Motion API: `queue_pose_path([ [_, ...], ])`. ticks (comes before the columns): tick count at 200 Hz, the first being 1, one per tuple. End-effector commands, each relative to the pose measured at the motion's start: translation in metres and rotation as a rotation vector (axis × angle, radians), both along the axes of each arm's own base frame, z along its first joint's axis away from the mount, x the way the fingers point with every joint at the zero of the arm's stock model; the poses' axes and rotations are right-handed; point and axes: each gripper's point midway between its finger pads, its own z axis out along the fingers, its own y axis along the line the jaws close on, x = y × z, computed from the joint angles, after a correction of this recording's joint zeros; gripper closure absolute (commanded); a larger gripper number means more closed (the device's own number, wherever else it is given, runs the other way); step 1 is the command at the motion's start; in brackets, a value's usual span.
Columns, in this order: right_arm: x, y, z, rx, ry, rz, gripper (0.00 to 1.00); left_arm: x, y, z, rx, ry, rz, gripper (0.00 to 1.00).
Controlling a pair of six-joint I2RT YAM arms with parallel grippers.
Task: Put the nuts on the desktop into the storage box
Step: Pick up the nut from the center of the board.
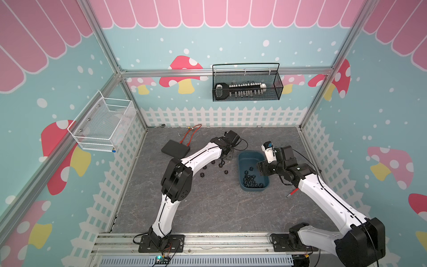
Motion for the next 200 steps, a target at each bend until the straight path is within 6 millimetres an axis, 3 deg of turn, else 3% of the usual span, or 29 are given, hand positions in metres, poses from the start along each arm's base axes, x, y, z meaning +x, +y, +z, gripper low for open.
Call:
queue_pose_path([
  [1, 0.0, 0.006, -0.012, -0.005, 0.019, 0.023, 0.21, 0.009, 0.002, -0.017, -0.039, 0.049, 0.007, 0.42],
  [64, 0.005, 0.002, -0.027, -0.049, 0.05, 0.01, 0.21, -0.012, 0.019, -0.054, -0.026, 0.176, -0.016, 0.46],
  [92, 0.006, 0.006, -0.029, -0.038, 0.057, 0.017, 0.21, -0.019, 0.014, -0.069, -0.043, 0.227, -0.038, 0.48],
  [145, 0.007, 0.004, -0.032, -0.051, 0.061, 0.008, 0.2, -0.031, 0.005, -0.08, -0.036, 0.258, -0.073, 0.48],
  [200, 0.009, 0.003, -0.035, -0.055, 0.065, 0.001, 0.2, -0.038, 0.011, -0.097, -0.002, 0.289, -0.062, 0.53],
])
